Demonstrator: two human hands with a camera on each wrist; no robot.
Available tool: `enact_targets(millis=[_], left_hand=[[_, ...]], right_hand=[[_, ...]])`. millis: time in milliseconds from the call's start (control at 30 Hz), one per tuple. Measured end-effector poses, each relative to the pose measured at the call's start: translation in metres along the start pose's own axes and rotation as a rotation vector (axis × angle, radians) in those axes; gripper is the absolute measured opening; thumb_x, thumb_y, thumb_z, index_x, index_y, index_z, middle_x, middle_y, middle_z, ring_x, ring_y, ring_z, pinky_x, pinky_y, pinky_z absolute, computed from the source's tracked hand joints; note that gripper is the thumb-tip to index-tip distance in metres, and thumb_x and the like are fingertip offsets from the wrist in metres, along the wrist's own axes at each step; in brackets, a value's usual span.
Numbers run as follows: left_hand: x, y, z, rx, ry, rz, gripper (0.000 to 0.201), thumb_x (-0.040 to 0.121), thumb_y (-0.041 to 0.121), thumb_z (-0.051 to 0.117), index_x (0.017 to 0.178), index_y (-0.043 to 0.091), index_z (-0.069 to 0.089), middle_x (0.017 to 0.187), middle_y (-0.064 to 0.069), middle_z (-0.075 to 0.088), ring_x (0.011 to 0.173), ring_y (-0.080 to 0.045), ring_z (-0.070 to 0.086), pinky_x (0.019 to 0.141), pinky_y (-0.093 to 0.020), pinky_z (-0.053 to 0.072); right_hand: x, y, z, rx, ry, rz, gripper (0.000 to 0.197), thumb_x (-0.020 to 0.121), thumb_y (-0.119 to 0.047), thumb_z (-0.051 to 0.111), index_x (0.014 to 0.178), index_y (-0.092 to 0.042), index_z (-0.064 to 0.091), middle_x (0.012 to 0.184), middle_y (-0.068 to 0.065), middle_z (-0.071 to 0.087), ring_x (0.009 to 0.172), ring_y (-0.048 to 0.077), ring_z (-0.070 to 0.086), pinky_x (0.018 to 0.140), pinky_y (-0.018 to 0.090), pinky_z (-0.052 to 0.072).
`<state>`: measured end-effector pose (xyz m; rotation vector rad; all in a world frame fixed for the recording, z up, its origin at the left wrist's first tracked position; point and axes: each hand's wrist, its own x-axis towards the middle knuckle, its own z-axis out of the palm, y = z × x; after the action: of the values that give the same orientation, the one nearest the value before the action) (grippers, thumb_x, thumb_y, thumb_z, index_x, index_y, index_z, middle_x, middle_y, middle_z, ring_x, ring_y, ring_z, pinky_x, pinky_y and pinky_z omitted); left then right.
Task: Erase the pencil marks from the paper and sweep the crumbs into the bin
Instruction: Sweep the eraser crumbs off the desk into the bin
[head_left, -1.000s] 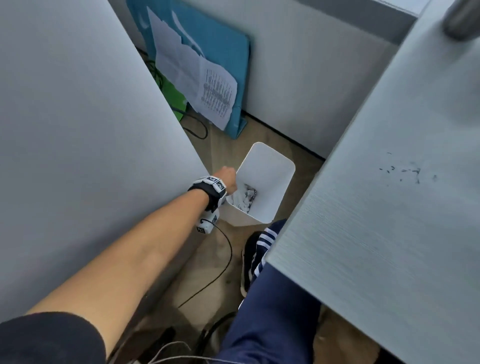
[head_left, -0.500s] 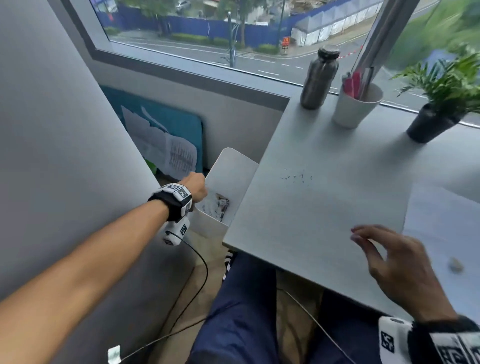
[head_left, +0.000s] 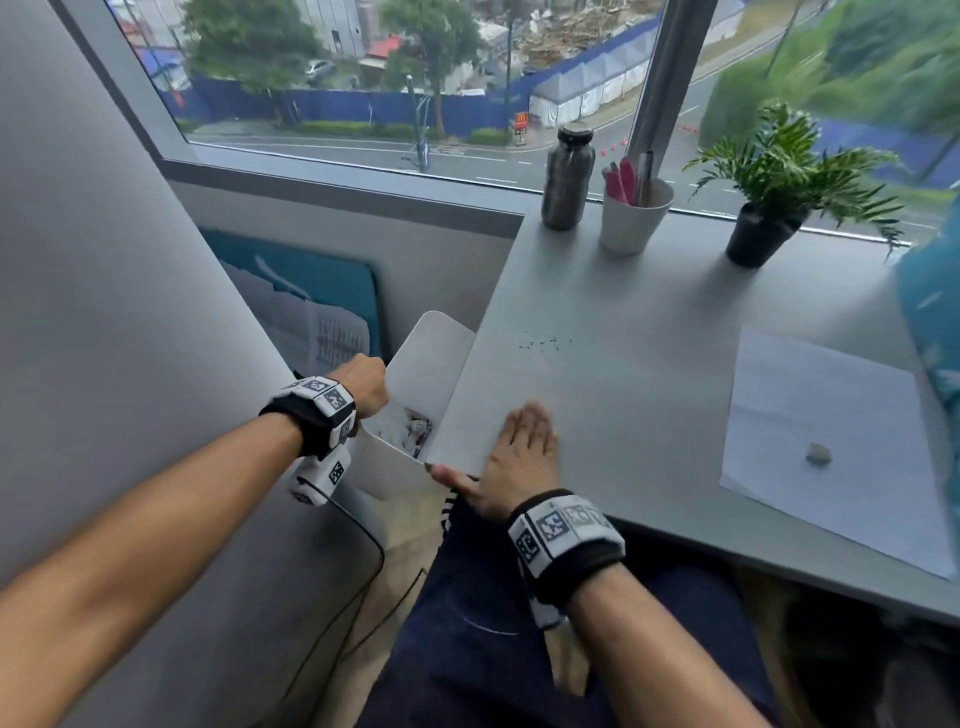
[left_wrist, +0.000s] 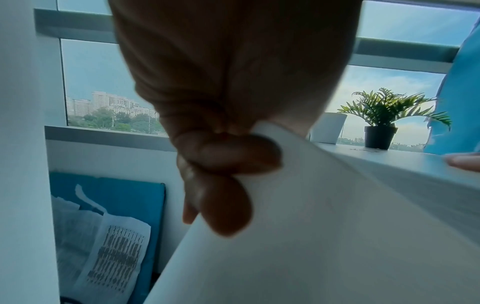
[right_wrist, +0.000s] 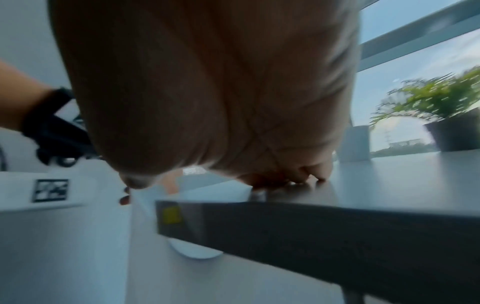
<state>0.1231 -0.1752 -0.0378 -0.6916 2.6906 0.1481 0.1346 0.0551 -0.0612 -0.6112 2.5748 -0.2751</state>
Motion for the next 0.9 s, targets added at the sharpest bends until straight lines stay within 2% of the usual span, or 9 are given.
enact_targets(millis=[100,200,367,467,600,667,733,800,900], left_hand=[[-0.01,0.005,-0.002,-0.006,-0.011,0.002,0.026,0.086,0.001,0.042,0.1,-0.008,0.061,0.105,-0.026,0.065,0.088,-0.042,0.067,0.066,-0.036,0.052],[-0.02,0.006,-0.002,-0.011,-0.023,0.008,0.024,0.087,0.002,0.042,0.099,-0.006,0.061,0.107,-0.027,0.065,0.089,-0.04,0.067,0.066,-0.033,0.049],[-0.028,0.003,0.002,-0.021,-0.051,0.009,0.011,0.089,0.002,0.042,0.087,0.003,0.053,0.105,-0.023,0.064,0.073,-0.036,0.059,0.065,-0.034,0.049],[-0.026,0.0,0.006,0.003,-0.046,0.008,0.021,0.087,0.004,0.044,0.098,-0.004,0.059,0.112,-0.025,0.063,0.092,-0.042,0.064,0.073,-0.038,0.052],[-0.028,0.002,0.008,0.012,-0.072,0.027,0.014,0.088,0.004,0.044,0.093,0.0,0.056,0.107,-0.023,0.063,0.092,-0.042,0.065,0.066,-0.036,0.049],[-0.029,0.001,0.009,0.032,-0.066,0.036,0.016,0.089,0.008,0.046,0.094,-0.001,0.058,0.109,-0.024,0.064,0.094,-0.041,0.065,0.071,-0.037,0.052],[-0.03,0.0,0.008,0.045,-0.072,0.047,0.019,0.091,0.012,0.049,0.096,-0.002,0.06,0.108,-0.024,0.065,0.094,-0.04,0.065,0.069,-0.035,0.051],[-0.031,0.0,0.006,0.047,-0.077,0.049,0.016,0.091,0.01,0.048,0.094,-0.001,0.059,0.107,-0.024,0.065,0.086,-0.04,0.065,0.063,-0.032,0.047],[-0.029,0.0,0.008,0.055,-0.082,0.048,0.018,0.09,0.007,0.046,0.097,-0.003,0.06,0.108,-0.023,0.065,0.077,-0.038,0.061,0.062,-0.032,0.047]], right_hand=[[0.001,-0.045,0.006,0.001,-0.063,-0.204,0.125,0.075,-0.087,0.03,0.15,0.002,-0.014,0.157,0.02,-0.023,0.146,0.034,-0.022,0.119,0.046,-0.009],[0.006,-0.054,-0.006,0.027,-0.072,-0.352,0.116,0.081,-0.082,0.034,0.152,-0.002,-0.011,0.16,0.015,-0.019,0.149,0.029,-0.017,0.119,0.044,-0.007],[0.015,0.008,-0.038,-0.062,0.029,-0.044,0.117,0.081,-0.082,0.03,0.152,0.004,-0.006,0.16,0.022,-0.012,0.149,0.034,-0.008,0.121,0.046,0.0],[0.008,0.013,-0.032,-0.141,0.004,0.09,0.124,0.076,-0.087,0.027,0.151,0.006,-0.005,0.159,0.026,-0.01,0.149,0.038,-0.007,0.122,0.047,0.001],[-0.004,-0.051,0.01,-0.109,-0.036,-0.106,0.131,0.071,-0.09,0.031,0.15,0.005,-0.012,0.157,0.025,-0.019,0.146,0.04,-0.017,0.121,0.048,-0.006],[-0.003,-0.079,0.021,-0.107,-0.094,-0.274,0.125,0.074,-0.088,0.031,0.151,0.0,-0.012,0.16,0.018,-0.017,0.148,0.032,-0.017,0.121,0.047,-0.008],[0.0,-0.088,0.02,-0.123,-0.11,-0.386,0.119,0.077,-0.086,0.032,0.153,-0.005,-0.01,0.162,0.012,-0.013,0.15,0.025,-0.014,0.121,0.046,-0.007],[0.003,-0.075,0.01,-0.113,-0.052,-0.356,0.117,0.078,-0.085,0.031,0.154,-0.005,-0.007,0.162,0.012,-0.012,0.15,0.025,-0.012,0.121,0.046,-0.006],[0.007,-0.036,-0.001,-0.111,0.033,-0.156,0.119,0.078,-0.085,0.03,0.152,0.001,-0.008,0.16,0.018,-0.015,0.149,0.031,-0.013,0.121,0.047,-0.005]])
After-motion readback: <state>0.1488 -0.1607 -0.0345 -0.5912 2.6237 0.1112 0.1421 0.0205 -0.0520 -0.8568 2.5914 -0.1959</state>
